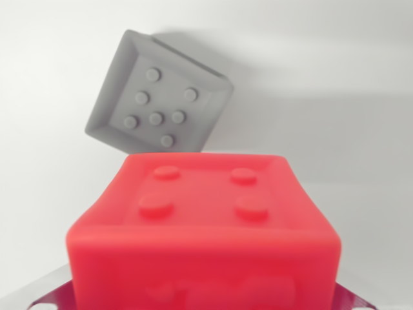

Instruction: Destack cube

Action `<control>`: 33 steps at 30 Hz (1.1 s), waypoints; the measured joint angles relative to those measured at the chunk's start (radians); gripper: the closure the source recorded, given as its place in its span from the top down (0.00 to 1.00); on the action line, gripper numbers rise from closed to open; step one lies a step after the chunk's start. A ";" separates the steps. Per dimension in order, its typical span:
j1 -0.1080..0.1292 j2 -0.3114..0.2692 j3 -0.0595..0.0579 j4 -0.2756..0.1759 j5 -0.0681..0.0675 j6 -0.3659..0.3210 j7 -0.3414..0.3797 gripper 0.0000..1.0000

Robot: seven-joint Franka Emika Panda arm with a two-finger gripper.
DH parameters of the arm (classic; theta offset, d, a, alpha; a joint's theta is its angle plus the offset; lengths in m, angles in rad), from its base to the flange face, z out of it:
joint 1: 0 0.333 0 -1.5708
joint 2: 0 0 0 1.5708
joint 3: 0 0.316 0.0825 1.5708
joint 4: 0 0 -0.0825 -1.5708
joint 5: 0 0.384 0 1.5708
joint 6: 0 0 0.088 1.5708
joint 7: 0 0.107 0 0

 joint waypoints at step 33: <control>-0.053 0.108 0.022 -0.049 0.005 0.153 -0.293 0.00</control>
